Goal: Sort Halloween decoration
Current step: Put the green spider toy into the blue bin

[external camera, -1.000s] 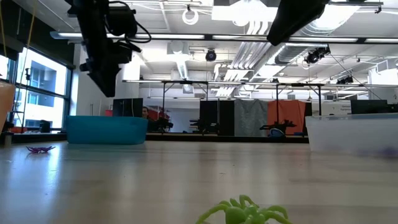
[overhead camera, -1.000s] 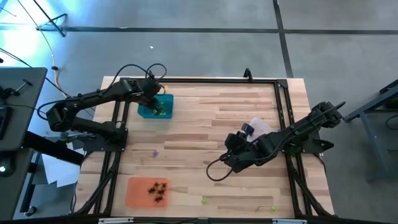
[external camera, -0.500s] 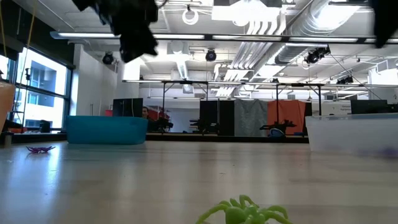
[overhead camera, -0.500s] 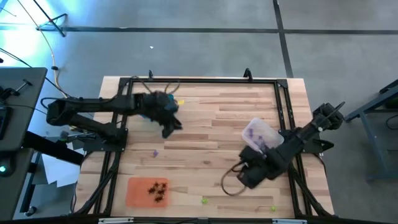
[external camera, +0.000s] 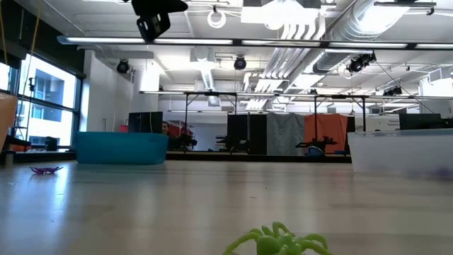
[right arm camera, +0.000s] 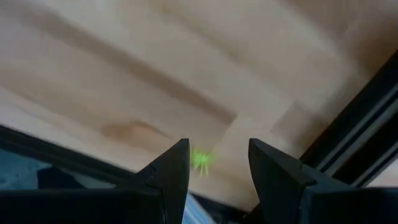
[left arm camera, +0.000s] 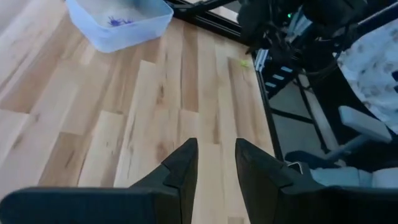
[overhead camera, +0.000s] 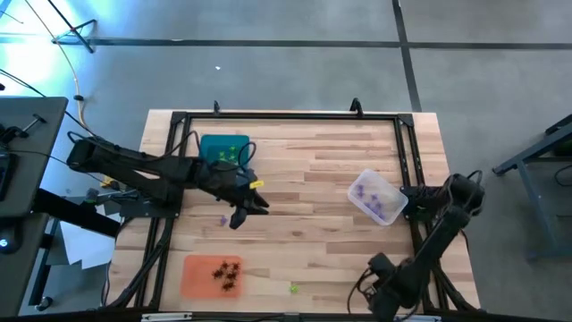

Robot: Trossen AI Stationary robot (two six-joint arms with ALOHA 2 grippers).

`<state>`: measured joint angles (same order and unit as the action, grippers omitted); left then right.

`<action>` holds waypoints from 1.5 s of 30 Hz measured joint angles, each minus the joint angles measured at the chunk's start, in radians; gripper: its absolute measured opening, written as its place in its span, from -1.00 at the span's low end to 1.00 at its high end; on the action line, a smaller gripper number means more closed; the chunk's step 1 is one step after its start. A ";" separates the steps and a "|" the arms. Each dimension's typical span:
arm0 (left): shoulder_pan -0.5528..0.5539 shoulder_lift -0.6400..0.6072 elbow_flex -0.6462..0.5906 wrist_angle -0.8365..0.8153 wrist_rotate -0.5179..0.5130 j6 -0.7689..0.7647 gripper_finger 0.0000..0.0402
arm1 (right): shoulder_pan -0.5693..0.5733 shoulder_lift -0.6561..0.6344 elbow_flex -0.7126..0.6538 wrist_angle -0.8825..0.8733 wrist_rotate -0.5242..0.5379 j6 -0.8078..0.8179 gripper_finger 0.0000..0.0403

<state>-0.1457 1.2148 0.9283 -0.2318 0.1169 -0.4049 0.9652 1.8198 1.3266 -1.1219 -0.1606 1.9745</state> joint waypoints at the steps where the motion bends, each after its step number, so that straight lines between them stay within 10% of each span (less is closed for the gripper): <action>1: -0.005 0.000 0.000 -0.001 -0.009 -0.007 -0.52 | 0.009 0.014 0.000 0.022 -0.015 0.010 -0.20; 45: -0.046 0.000 0.000 -0.002 -0.053 -0.066 -0.52 | 0.093 0.134 -0.147 0.432 -0.139 0.088 -0.20</action>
<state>-0.1921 1.2148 0.9283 -0.2340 0.0643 -0.4709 1.0577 1.9535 1.1794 -0.6898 -0.2997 2.0621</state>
